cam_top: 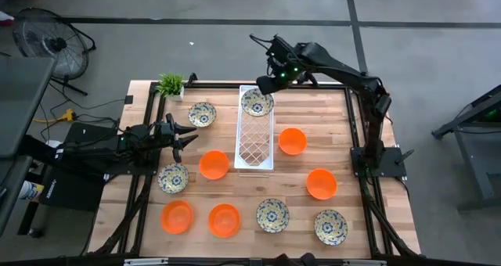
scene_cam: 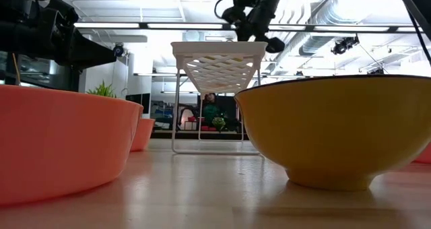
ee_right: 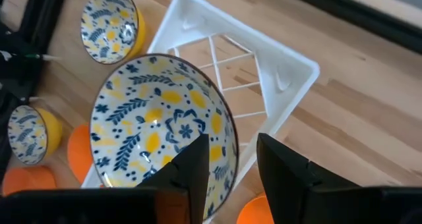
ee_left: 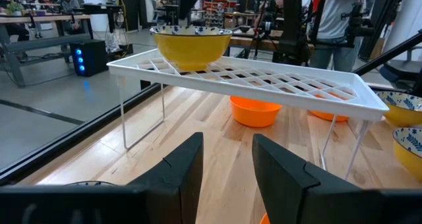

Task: Pick & Place Mini bowls
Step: Put the orange bowl on the shelf

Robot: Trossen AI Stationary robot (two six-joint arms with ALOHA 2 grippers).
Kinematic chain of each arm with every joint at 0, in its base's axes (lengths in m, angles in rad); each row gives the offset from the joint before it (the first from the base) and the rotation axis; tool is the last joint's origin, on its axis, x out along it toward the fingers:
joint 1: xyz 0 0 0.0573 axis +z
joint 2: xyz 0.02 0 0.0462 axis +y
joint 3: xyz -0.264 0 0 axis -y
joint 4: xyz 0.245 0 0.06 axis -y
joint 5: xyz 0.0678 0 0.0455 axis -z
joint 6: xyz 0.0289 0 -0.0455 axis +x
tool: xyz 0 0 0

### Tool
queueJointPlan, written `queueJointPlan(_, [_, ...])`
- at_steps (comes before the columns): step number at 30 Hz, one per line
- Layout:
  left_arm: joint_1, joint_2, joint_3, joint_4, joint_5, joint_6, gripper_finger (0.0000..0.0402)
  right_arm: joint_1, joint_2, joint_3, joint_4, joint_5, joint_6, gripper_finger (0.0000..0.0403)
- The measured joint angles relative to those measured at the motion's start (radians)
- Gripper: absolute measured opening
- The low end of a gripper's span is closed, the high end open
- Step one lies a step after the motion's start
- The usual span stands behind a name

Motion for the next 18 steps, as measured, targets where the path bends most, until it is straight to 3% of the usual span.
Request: queueJointPlan(18, [0.000,0.000,0.000,0.000,0.000,0.000,0.0129,0.000,-0.127,0.002,-0.093,0.077,-0.063,0.0115])
